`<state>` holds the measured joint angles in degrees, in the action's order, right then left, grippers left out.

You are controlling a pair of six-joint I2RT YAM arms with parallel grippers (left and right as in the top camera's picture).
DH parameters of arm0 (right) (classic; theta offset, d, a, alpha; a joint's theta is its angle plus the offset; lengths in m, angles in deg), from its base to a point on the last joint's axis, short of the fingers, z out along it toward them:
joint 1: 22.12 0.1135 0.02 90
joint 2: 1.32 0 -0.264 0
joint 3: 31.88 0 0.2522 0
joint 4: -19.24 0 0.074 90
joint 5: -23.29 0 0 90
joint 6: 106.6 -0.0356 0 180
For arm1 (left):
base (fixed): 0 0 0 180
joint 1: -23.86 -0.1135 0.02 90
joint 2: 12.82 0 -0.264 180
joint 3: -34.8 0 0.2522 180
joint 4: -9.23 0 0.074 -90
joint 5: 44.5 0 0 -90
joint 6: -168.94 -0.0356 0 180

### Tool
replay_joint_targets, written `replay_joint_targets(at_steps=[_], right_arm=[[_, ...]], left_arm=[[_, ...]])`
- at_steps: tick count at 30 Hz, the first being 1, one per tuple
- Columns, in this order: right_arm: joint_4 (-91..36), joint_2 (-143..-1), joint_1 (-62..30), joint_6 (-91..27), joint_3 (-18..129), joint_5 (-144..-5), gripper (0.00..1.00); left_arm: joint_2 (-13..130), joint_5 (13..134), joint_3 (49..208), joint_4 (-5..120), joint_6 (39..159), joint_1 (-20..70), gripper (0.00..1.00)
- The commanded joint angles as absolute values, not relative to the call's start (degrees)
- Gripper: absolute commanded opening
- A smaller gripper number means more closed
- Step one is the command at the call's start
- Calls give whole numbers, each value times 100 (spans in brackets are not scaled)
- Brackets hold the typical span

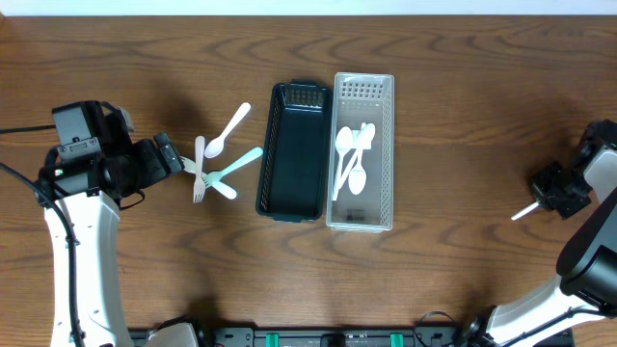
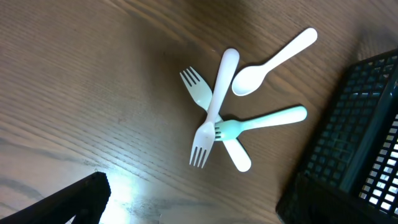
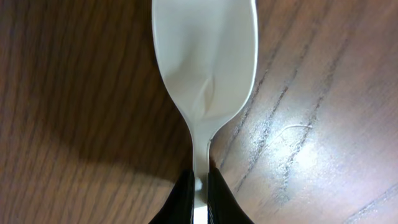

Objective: Pack container
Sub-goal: 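Carry the white spoon into the clear basket and release it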

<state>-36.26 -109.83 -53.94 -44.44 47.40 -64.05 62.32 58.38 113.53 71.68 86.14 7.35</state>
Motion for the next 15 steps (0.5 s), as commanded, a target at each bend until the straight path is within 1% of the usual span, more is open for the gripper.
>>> replay_joint_targets(at_steps=[1, 6, 8, 11, 15], right_arm=[[-3731, -11031, -5435, -4369, 4755, -6716, 1], [-3753, -10408, -5252, -4372, 4783, -7979, 1], [-3755, -9988, -5013, -4372, 4783, -8445, 1], [-3775, -9285, -4373, -4372, 4783, -8816, 2], [-3803, -8640, -3180, -4374, 4781, -8484, 2]], left_arm=[[6206, 5764, 11501, 7181, 8516, 707, 98], [6206, 5764, 11501, 7181, 8516, 707, 98], [6206, 5764, 11501, 7181, 8516, 707, 98], [6206, 5764, 11501, 7181, 8513, 707, 98], [6206, 5764, 11501, 7181, 8516, 707, 98]])
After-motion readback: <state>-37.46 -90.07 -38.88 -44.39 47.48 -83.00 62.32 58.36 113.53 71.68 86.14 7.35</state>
